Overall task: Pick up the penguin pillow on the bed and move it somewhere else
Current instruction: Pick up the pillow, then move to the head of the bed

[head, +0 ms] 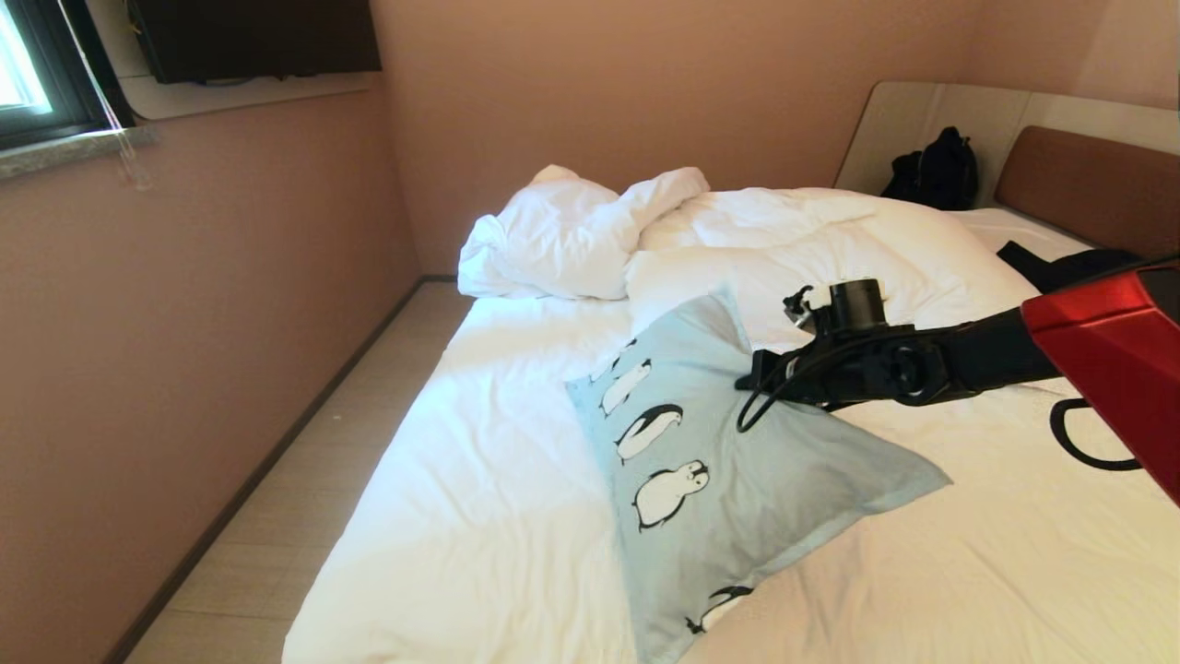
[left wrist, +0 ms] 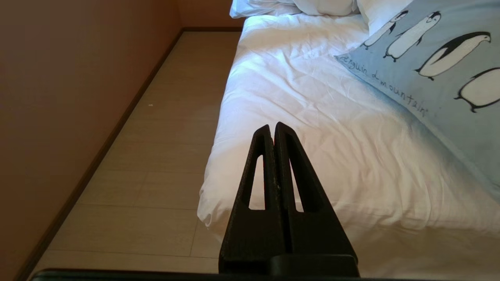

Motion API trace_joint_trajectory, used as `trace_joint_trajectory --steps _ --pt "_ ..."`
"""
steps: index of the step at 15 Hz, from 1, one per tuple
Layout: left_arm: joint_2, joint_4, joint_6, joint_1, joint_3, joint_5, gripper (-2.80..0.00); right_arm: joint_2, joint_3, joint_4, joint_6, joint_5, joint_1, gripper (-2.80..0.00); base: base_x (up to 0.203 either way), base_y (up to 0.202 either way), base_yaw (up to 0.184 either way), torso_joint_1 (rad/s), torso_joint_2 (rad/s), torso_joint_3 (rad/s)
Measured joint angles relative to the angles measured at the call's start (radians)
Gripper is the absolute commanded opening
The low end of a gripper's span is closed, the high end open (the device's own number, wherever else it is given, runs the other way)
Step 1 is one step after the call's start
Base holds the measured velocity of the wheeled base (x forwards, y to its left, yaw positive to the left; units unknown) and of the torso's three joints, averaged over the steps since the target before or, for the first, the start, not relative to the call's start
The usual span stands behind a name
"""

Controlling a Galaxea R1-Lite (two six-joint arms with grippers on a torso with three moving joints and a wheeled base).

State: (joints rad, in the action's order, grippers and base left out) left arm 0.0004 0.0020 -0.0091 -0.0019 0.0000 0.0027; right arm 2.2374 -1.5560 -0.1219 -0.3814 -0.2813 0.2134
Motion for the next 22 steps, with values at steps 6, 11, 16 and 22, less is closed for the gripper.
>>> trace_joint_trajectory --steps 6,11,16,22 --pt "0.000 0.000 0.000 0.000 0.000 0.000 -2.80 -0.129 -0.017 -0.005 -0.105 0.011 -0.047 -2.80 0.000 0.000 0.000 0.000 0.00 0.000" --pt "0.000 0.001 0.000 0.000 0.000 0.001 -2.80 -0.253 -0.016 -0.009 -0.116 0.013 -0.099 -2.80 0.000 0.000 0.000 0.000 0.00 0.000" --pt "0.000 0.000 0.000 0.000 0.000 0.000 -2.80 -0.346 -0.031 -0.014 -0.118 0.014 -0.189 -2.80 0.000 0.000 0.000 0.000 0.00 0.000" --pt "0.000 0.002 0.003 0.001 0.000 0.000 -2.80 -0.358 -0.086 -0.065 -0.116 0.002 -0.354 -2.80 0.000 0.000 0.000 0.000 0.00 0.000"
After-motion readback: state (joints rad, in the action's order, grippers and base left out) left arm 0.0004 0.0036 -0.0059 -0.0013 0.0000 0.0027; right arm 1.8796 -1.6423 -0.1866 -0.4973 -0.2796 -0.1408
